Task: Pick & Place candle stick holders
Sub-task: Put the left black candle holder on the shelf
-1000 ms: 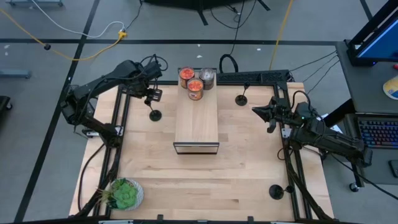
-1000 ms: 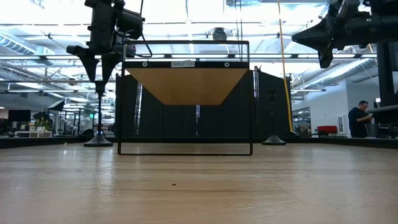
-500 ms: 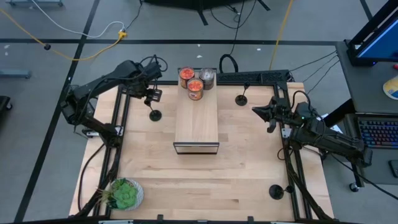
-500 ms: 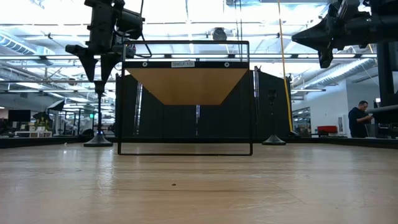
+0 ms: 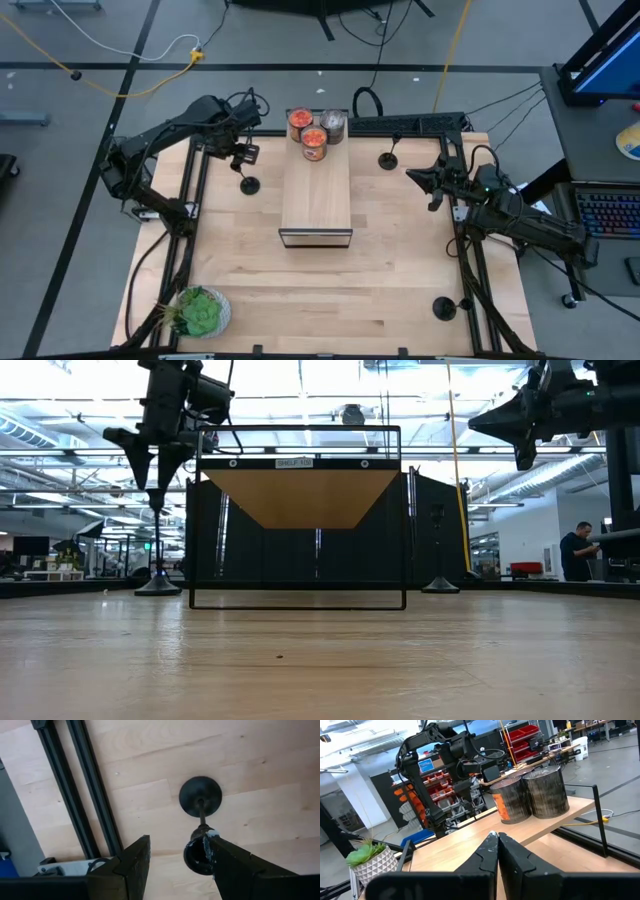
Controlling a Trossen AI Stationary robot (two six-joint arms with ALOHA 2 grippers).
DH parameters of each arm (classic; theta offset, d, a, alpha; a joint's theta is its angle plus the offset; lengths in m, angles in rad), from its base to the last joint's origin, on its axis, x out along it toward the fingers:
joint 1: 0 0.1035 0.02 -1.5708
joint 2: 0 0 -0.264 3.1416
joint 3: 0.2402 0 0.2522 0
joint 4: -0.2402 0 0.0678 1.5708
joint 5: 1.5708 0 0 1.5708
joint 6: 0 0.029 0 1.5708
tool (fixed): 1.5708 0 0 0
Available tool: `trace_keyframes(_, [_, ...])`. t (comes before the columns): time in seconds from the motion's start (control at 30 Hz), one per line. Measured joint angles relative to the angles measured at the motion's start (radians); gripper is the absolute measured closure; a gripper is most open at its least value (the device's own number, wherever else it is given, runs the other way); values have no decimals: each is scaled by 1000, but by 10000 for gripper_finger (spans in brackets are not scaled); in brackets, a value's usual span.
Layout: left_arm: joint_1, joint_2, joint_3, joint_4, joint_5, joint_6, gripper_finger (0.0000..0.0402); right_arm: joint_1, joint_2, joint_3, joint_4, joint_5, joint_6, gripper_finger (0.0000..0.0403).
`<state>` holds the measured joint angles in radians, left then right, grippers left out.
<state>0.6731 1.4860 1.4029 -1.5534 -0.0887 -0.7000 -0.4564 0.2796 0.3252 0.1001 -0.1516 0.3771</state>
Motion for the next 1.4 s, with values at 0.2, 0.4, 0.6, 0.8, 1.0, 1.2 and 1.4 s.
trace_keyframes(0.2, [0,0,0,2,-17,-2,204,0,0,0,0,0,0,399])
trace_keyframes(0.4, [0,-6,0,3,-11,-2,204,0,0,0,0,0,0,399])
trace_keyframes(0.6, [0,-47,-1,4,13,-15,204,0,0,0,0,-1,0,399])
trace_keyframes(0.8, [0,-73,-1,10,8,-20,204,0,0,0,0,-1,0,399])
trace_keyframes(1.0, [0,-73,-6,54,5,-2,204,0,0,0,0,-1,3,399])
trace_keyframes(1.2, [0,-67,-38,58,1,3,204,0,0,0,0,-2,3,399])
trace_keyframes(1.4, [0,-65,-95,100,-1,1,204,0,0,0,0,-2,4,399])
